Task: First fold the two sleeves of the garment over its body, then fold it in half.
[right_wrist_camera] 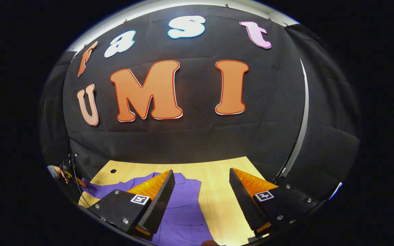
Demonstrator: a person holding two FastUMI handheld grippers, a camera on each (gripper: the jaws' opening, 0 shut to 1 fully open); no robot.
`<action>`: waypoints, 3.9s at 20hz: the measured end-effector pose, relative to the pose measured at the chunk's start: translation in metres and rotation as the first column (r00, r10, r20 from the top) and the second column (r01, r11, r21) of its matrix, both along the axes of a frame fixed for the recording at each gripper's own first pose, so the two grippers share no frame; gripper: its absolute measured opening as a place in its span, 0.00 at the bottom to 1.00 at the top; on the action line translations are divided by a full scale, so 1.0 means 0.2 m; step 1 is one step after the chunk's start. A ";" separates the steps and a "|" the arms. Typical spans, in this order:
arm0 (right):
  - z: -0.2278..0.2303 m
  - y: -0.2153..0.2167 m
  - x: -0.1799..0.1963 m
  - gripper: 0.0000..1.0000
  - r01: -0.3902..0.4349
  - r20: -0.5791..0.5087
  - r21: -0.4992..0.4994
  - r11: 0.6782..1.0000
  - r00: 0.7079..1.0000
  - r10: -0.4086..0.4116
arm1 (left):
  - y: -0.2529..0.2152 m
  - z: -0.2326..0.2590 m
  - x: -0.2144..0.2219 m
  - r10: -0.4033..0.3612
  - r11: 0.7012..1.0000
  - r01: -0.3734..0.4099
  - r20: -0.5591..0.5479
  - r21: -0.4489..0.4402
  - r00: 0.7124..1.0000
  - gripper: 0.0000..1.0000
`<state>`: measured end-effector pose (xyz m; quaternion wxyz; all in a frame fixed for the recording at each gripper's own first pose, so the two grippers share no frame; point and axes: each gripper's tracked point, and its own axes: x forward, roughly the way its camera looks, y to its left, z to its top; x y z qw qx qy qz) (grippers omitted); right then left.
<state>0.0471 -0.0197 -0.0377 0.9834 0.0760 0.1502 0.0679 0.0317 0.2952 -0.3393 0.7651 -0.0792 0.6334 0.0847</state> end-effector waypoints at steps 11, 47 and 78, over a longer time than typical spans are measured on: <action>-0.08 -0.09 0.02 0.96 -0.073 0.016 -0.062 0.995 0.997 0.074 | -0.67 0.54 0.24 -0.239 0.971 0.240 0.142 0.010 0.961 0.07; -0.60 -0.51 0.03 0.95 -0.136 -0.140 0.044 0.990 0.980 0.140 | -2.60 0.62 0.38 -0.488 0.816 0.567 0.392 -0.114 0.780 0.61; -1.48 0.10 -0.90 0.97 -0.254 -0.671 -0.071 0.965 0.727 0.142 | -1.16 0.14 -0.99 -0.387 0.922 0.384 0.159 0.055 0.908 0.99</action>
